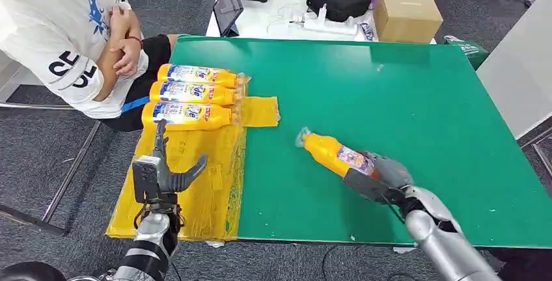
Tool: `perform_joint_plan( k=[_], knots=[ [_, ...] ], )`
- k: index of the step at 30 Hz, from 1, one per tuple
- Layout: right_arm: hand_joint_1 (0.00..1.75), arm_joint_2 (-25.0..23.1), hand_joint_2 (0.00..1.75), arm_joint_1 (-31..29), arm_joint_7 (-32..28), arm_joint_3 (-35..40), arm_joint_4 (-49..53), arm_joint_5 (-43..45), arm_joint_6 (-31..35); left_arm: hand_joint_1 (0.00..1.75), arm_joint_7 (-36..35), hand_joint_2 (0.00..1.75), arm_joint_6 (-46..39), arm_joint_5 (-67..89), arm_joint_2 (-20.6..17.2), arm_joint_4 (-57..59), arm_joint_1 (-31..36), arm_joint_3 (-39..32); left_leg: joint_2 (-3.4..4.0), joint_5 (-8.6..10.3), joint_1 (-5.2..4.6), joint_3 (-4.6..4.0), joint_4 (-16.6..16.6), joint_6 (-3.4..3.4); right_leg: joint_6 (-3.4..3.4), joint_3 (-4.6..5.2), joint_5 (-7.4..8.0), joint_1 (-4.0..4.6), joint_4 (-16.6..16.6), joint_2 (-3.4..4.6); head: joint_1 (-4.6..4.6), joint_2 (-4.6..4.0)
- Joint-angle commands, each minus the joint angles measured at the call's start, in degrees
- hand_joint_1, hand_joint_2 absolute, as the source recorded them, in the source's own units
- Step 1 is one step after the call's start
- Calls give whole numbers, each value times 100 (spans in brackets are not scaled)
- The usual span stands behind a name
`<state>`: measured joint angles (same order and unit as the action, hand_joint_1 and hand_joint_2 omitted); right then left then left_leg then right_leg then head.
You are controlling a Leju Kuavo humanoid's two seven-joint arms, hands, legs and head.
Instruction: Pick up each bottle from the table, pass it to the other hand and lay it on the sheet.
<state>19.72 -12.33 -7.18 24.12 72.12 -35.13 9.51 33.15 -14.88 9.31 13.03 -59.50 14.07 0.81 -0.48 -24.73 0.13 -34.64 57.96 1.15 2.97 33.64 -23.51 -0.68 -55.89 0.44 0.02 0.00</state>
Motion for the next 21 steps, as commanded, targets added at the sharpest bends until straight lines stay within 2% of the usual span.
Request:
perform_joint_plan(
  k=[1, 2, 3, 4, 12, 14, 16, 18, 20, 21],
  knots=[
    [175, -2100, 175, 627, -1414, -1313, 2187, -683, 2851, 0, -614, 175, 992, -696, 200, -120, -98, 430, 48, -14, 7, 9, 2, -17, -21, 17, -4, 8, -11, 39, -11, 0],
    [175, -2125, 175, 685, -1439, -1343, 2406, -860, 3030, 0, -713, 175, 1177, -841, 200, -30, -39, 551, 17, -5, -1, -6, 3, -11, -14, 28, -8, 0, -15, 6, 0, 0],
    [175, -2354, 175, 764, -1722, -1599, 2604, -903, 3049, 0, -759, 175, 1309, -960, 202, 34, 15, 645, -6, -1, 4, -16, 6, -10, -12, 27, -12, 4, -16, -8, 4, 0],
    [175, -2344, 175, 788, -1730, -1592, 2634, -898, 3049, 0, -763, 175, 1304, -981, 207, 64, 39, 671, -18, -5, 6, -17, 9, -13, -16, 26, -18, 7, -22, -13, 0, 0],
    [175, -2372, 175, 776, -1896, -1696, 2513, -796, 3049, 0, -755, 175, 1277, -1069, 144, 90, 64, 731, -12, 3, 2, -25, 1, -9, -8, 29, -6, 0, -9, -16, 0, 0],
    [175, -2840, 175, 831, -2549, -2213, 2619, -936, 3049, 0, -931, 175, 1655, -1438, 118, 112, 94, 845, -10, 1, -1, -20, 1, -10, -11, 24, -7, -3, -9, -14, 2, 0],
    [175, -3080, 175, 891, -2873, -2466, 2691, -1186, 3049, 0, -1000, 175, 2036, -1676, 92, 134, 154, 1029, -12, 0, -1, -21, 1, -13, -13, 26, -9, -3, -12, -17, 0, 0],
    [175, -3072, 175, 898, -2865, -2472, 2511, -1284, 3049, 0, -1052, 175, 2395, -1897, 45, 53, 153, 1194, -15, 0, 1, -17, 2, -14, -14, 24, -11, 0, -12, -24, 0, 0],
    [175, -2811, 175, 871, -2786, -2178, 2163, -1150, 3049, 0, -1064, 175, 2784, -2065, -90, -76, 109, 1394, -17, -3, 4, -10, 0, -14, -15, 15, -12, 3, -8, -24, -2, 0],
    [175, -2612, 175, 843, -2656, -1866, 1823, -803, 2830, 0, -951, 175, 2805, -1848, -200, -160, 118, 1595, -8, -5, 6, 1, -4, -14, -16, 6, -10, 5, -1, -15, 0, 0]
  ],
)
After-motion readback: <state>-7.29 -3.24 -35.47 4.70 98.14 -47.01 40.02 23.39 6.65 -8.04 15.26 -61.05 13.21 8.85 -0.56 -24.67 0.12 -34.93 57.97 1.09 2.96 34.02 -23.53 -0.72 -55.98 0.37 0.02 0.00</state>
